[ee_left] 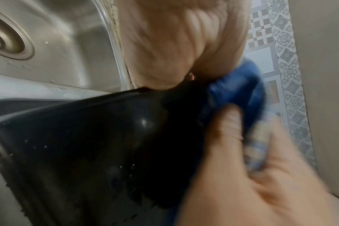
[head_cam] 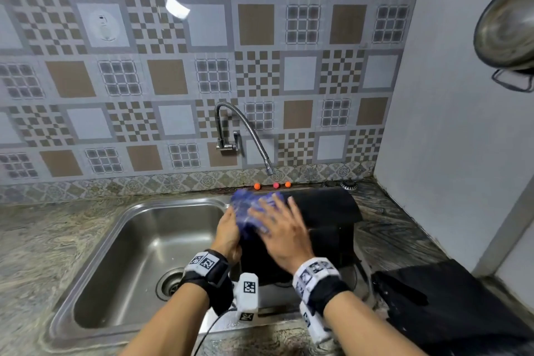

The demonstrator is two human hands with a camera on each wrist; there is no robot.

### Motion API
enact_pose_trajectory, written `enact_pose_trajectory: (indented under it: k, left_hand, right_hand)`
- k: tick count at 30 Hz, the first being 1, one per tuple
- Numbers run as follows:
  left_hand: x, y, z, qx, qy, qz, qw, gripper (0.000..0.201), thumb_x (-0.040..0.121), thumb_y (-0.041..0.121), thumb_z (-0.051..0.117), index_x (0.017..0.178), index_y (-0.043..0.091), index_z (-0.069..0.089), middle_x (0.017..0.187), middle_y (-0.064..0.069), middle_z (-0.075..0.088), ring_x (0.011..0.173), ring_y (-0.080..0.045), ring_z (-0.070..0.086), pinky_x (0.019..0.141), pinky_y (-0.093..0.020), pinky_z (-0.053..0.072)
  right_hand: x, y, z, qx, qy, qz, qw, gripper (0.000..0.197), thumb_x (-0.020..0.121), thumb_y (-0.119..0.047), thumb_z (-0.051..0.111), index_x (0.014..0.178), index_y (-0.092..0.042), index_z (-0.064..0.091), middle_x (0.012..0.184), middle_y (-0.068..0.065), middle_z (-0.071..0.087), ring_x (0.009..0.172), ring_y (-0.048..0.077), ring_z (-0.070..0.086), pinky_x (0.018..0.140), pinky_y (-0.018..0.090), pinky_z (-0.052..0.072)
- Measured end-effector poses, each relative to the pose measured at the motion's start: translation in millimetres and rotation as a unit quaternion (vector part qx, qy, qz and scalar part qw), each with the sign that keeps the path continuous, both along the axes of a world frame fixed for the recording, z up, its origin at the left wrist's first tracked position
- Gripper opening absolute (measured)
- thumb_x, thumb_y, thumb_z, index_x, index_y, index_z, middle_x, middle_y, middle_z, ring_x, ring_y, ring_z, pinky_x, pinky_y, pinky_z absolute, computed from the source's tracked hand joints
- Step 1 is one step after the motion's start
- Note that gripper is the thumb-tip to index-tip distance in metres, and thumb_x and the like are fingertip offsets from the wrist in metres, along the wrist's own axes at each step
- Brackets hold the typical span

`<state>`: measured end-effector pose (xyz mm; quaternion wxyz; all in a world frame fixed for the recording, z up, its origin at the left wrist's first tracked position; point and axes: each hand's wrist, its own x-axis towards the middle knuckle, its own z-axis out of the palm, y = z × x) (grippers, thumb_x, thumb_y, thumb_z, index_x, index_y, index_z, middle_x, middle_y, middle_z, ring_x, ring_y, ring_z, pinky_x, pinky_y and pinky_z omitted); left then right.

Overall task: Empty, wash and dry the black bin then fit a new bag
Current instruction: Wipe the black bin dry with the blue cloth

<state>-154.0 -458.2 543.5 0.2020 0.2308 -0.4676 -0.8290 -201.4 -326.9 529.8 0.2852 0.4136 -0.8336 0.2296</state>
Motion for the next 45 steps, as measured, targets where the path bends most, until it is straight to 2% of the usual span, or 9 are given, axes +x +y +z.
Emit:
enact_pose_trajectory:
  k: [4, 8, 17, 25, 31, 35, 38, 43, 45]
  left_hand:
    - [2.4, -6.1, 3.3, 0.026, -0.009, -0.008, 1.0, 0.026, 0.099, 0.016, 0.05, 0.114, 0.002, 0.066, 0.1, -0.02, 0.072, 0.073, -0.026, 0.072, 0.061, -0.032, 0.059]
    - [1.3, -6.8, 1.3, 0.013, -0.03, 0.018, 0.999, 0.028, 0.101, 0.019, 0.044, 0.112, 0.004, 0.065, 0.11, -0.022, 0.068, 0.08, -0.029, 0.067, 0.076, -0.039, 0.056]
    - [-2.8, -9.1, 8.7, -0.055, -0.054, 0.006, 0.997, 0.03, 0.1, 0.015, 0.043, 0.083, 0.013, 0.068, 0.081, -0.009, 0.072, 0.081, -0.026, 0.064, 0.087, -0.042, 0.052]
    - [-9.6, -17.0, 7.1, -0.094, -0.075, 0.013, 0.993, 0.019, 0.1, 0.026, 0.048, 0.092, 0.018, 0.063, 0.098, -0.011, 0.066, 0.092, -0.026, 0.06, 0.091, -0.048, 0.051]
    - [-2.0, -15.1, 23.6, -0.081, -0.048, -0.066, 0.993, 0.038, 0.091, 0.004, 0.036, 0.102, 0.015, 0.07, 0.082, -0.004, 0.072, 0.073, -0.02, 0.065, 0.064, -0.03, 0.056]
    - [2.9, -17.2, 22.4, -0.126, -0.05, -0.122, 0.983, 0.036, 0.108, 0.02, 0.03, 0.123, 0.03, 0.061, 0.105, 0.004, 0.073, 0.094, -0.014, 0.068, 0.077, -0.029, 0.057]
    - [2.0, -12.9, 19.4, -0.171, -0.045, -0.065, 0.982, 0.032, 0.107, 0.022, 0.035, 0.115, 0.028, 0.065, 0.108, 0.002, 0.07, 0.097, -0.016, 0.065, 0.089, -0.033, 0.052]
    - [10.6, -12.3, 10.1, -0.1, -0.04, -0.011, 0.994, 0.036, 0.088, 0.0, 0.035, 0.086, 0.011, 0.069, 0.066, -0.003, 0.067, 0.054, -0.016, 0.061, 0.049, -0.023, 0.051]
    - [16.1, -11.1, 7.1, -0.092, -0.022, -0.039, 0.995, 0.037, 0.089, -0.004, 0.033, 0.09, 0.009, 0.068, 0.062, 0.0, 0.068, 0.053, -0.013, 0.062, 0.047, -0.021, 0.05]
  right_hand:
    - [11.4, -13.0, -19.9, 0.052, -0.057, 0.004, 0.997, 0.047, 0.098, -0.045, 0.031, 0.144, -0.04, 0.037, 0.154, -0.013, 0.036, 0.148, 0.019, 0.02, 0.118, 0.043, 0.005]
    - [-8.2, 4.5, -22.8, 0.065, -0.062, -0.069, 0.994, 0.046, 0.093, -0.049, 0.036, 0.138, -0.044, 0.044, 0.151, -0.012, 0.041, 0.144, 0.023, 0.031, 0.116, 0.046, 0.011]
    - [-67.7, 97.1, -34.0, -0.066, -0.212, -0.287, 0.932, 0.045, 0.099, -0.037, 0.045, 0.143, -0.026, 0.045, 0.154, 0.013, 0.035, 0.143, 0.036, 0.028, 0.114, 0.051, 0.028]
    - [-55.8, 117.5, -26.0, -0.303, -0.431, -0.287, 0.8, 0.047, 0.1, -0.043, 0.039, 0.139, -0.017, 0.044, 0.129, 0.02, 0.059, 0.113, 0.043, 0.057, 0.093, 0.041, 0.043]
    - [-63.2, 117.5, -22.0, -0.351, -0.405, -0.289, 0.793, 0.043, 0.099, -0.044, 0.042, 0.132, -0.02, 0.052, 0.122, 0.019, 0.064, 0.108, 0.041, 0.059, 0.091, 0.04, 0.045]
    - [-60.0, 118.9, -19.4, -0.387, -0.394, -0.301, 0.778, 0.043, 0.098, -0.044, 0.043, 0.132, -0.018, 0.053, 0.121, 0.018, 0.064, 0.108, 0.041, 0.06, 0.091, 0.039, 0.045]
    - [-58.8, 115.6, -22.9, -0.372, -0.383, -0.294, 0.793, 0.042, 0.097, -0.046, 0.044, 0.132, -0.024, 0.053, 0.12, 0.015, 0.066, 0.106, 0.039, 0.061, 0.09, 0.039, 0.046]
    - [-65.5, 105.9, -11.0, -0.34, -0.327, -0.276, 0.837, 0.043, 0.098, -0.042, 0.047, 0.137, -0.025, 0.051, 0.126, 0.011, 0.062, 0.112, 0.035, 0.06, 0.089, 0.037, 0.047]
    - [-68.5, 105.2, -8.9, -0.325, -0.318, -0.289, 0.843, 0.043, 0.098, -0.042, 0.047, 0.137, -0.023, 0.051, 0.128, 0.013, 0.061, 0.115, 0.035, 0.058, 0.091, 0.038, 0.046]
